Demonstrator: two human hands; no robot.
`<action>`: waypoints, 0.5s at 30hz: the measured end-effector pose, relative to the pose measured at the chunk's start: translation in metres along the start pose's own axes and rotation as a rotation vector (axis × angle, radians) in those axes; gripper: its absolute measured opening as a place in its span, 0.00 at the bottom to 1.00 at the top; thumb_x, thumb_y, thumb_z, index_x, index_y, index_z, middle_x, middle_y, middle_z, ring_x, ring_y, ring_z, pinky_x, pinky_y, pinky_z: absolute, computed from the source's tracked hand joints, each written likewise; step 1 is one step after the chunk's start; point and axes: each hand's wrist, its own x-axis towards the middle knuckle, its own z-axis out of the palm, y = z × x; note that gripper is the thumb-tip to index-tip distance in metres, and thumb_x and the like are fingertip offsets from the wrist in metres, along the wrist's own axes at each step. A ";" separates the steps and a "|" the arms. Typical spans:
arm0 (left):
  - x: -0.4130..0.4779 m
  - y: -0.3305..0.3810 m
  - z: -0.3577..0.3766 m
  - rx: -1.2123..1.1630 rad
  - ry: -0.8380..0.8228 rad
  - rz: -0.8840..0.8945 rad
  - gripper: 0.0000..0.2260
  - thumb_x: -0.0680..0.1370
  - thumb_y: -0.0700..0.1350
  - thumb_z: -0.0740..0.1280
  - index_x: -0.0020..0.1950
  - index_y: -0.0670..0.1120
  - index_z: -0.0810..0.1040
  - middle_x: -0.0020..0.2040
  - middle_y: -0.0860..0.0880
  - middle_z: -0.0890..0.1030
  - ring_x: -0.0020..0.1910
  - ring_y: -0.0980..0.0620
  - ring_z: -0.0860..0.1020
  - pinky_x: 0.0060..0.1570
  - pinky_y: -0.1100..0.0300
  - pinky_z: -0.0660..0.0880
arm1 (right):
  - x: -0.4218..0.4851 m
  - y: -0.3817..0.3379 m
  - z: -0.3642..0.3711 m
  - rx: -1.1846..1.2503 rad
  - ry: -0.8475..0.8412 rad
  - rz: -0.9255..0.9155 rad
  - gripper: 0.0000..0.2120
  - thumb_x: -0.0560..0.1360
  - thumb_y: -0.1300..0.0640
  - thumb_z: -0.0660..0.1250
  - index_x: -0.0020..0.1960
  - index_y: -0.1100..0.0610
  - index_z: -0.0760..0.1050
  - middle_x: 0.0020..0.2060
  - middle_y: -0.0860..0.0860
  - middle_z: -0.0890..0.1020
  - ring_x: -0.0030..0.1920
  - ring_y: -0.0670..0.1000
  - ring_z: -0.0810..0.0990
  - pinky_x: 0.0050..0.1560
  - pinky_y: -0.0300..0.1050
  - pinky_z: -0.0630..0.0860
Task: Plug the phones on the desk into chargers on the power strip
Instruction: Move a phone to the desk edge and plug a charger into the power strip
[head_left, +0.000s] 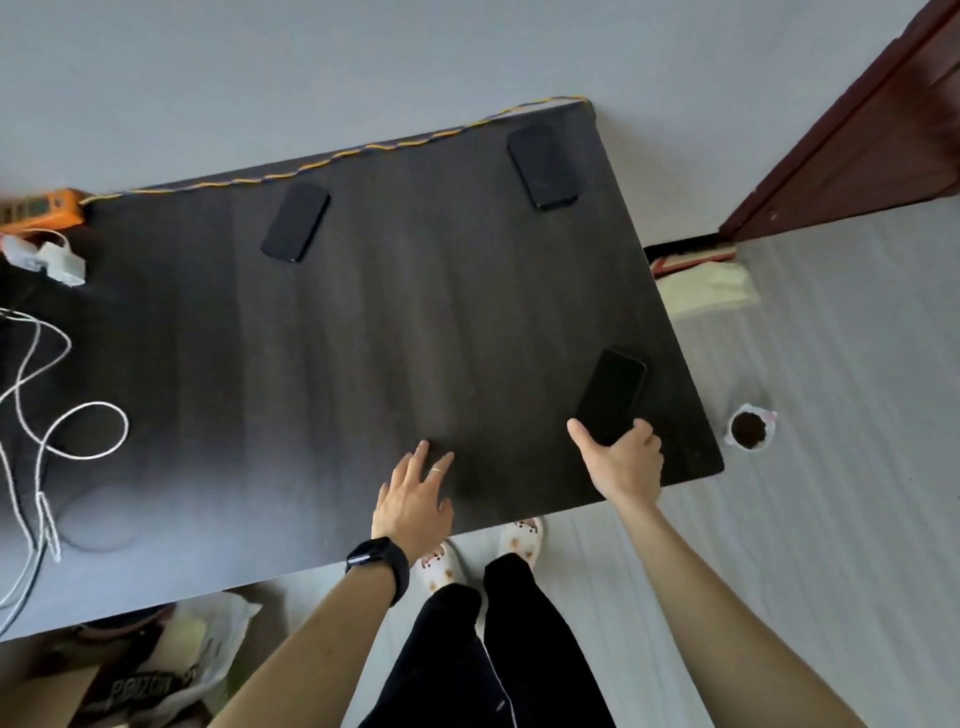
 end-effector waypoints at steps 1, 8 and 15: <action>-0.001 -0.001 0.003 0.005 0.007 -0.002 0.28 0.80 0.49 0.60 0.79 0.58 0.55 0.81 0.51 0.49 0.79 0.46 0.50 0.74 0.45 0.62 | 0.004 -0.003 0.003 -0.010 0.003 0.008 0.47 0.70 0.33 0.71 0.77 0.59 0.58 0.74 0.58 0.65 0.71 0.61 0.68 0.63 0.62 0.74; -0.005 -0.011 0.007 0.010 -0.017 -0.015 0.29 0.81 0.50 0.58 0.79 0.61 0.50 0.81 0.55 0.43 0.80 0.50 0.45 0.75 0.45 0.60 | 0.023 -0.007 0.014 0.071 -0.059 0.133 0.43 0.67 0.45 0.80 0.72 0.58 0.61 0.69 0.61 0.69 0.62 0.63 0.76 0.53 0.58 0.78; -0.009 -0.013 0.007 0.003 -0.025 -0.020 0.29 0.81 0.54 0.59 0.79 0.62 0.50 0.81 0.56 0.42 0.80 0.50 0.45 0.76 0.44 0.58 | 0.032 -0.013 0.011 0.243 -0.193 0.157 0.40 0.74 0.50 0.75 0.78 0.61 0.60 0.74 0.58 0.70 0.72 0.62 0.70 0.69 0.55 0.70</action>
